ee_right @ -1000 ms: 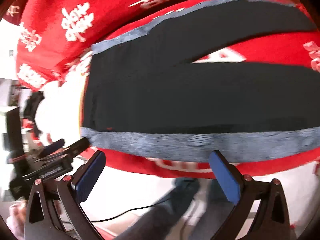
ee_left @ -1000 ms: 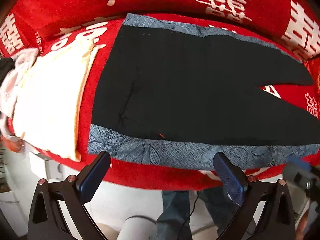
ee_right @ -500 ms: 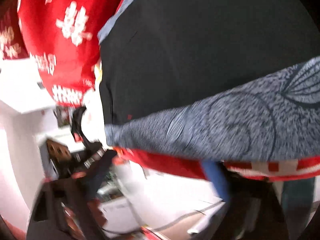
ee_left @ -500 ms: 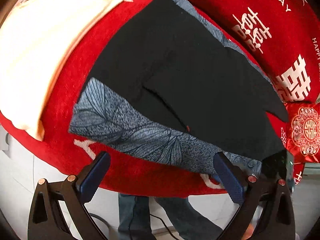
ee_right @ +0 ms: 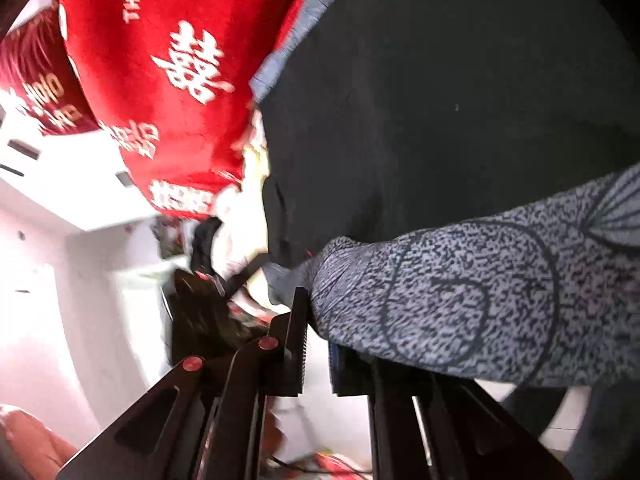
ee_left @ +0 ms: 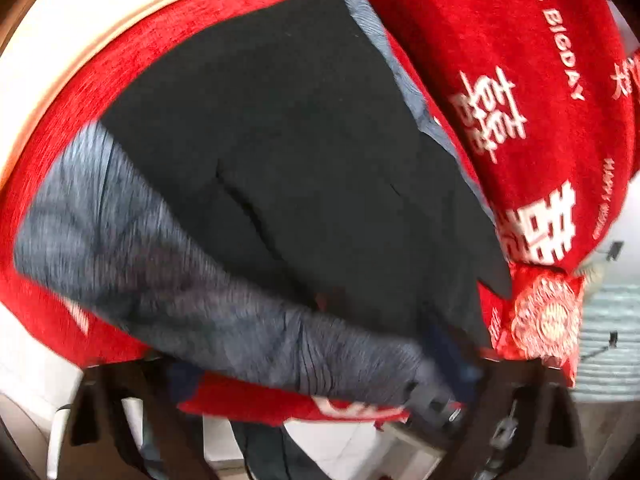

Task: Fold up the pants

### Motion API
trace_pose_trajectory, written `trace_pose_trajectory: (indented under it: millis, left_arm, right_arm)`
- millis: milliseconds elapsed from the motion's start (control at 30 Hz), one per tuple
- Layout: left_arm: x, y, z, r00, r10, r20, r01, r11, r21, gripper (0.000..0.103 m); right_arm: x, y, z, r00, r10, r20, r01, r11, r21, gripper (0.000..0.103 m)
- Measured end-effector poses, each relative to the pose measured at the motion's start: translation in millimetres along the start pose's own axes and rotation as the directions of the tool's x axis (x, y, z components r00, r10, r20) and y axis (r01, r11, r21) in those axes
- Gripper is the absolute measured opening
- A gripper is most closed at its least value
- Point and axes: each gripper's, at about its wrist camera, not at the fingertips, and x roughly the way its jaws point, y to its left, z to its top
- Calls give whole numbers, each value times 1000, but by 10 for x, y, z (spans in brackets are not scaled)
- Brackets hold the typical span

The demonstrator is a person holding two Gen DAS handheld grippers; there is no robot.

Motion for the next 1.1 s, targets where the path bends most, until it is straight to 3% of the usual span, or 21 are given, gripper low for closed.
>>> trace_pose_trajectory:
  millis: [33,67,100,167,300,433,467,533,567,633,733,833,933,1100]
  left_arm:
    - [57,4,37,1000,18,-9,-18,1000,7,77]
    - [91,13,54,1000,23,-15,-23,1000,17,75]
    - [110,10,62,1000,24,-19,-23,999,30,75]
    - [120,-24,54,999,32,-25,-30,997,67,75]
    - [131,-48,30,997,61,-48,-56,992,109,75]
    - [109,-51,27,995,82,-59,-73,988,135,75]
    - [106,-58,16,994,93,-55,-84,987,140,71]
    - [88,-73,7,990,138,-34,-131,980,152,48]
    - [83,-70,16,989,147,-34,-140,979,150,33]
    - [-3,-52,44,991,128,-28,-124,987,101,30]
    - [-219,-220,106,994,111,16,-112,990,83,30]
    - [-398,-607,232,992,106,68,-113,987,114,30]
    - [-454,-1046,538,988,94,123,-112,982,154,31]
    - [-127,-1496,1328,979,120,163,-146,976,163,31]
  right_arm:
    - [2,-54,3,999,-33,-5,33,999,2,16]
    - [-20,-126,-2,998,-59,-8,59,998,9,24]
    - [-77,-202,-12,997,-78,1,78,997,18,37]
    - [-284,-403,-67,995,-89,54,86,995,55,48]
    - [-655,-808,-150,986,-92,135,72,987,145,50]
    - [-784,-1118,-258,972,62,225,-118,962,247,50]
    - [-818,-1164,-263,959,106,264,-178,947,267,47]
    - [-874,-1225,-252,924,162,346,-276,908,314,6]
    - [-909,-1208,-233,922,143,359,-270,903,334,6]
    - [-947,-1007,-169,943,90,322,-190,937,294,6]
    - [-1147,-476,71,974,2,227,-37,988,149,6]
    - [-1331,28,463,985,-36,167,38,999,-4,6]
    - [-1430,456,1090,992,-47,119,60,993,-106,6]
    - [-1190,740,2267,996,-86,20,88,990,-112,7]
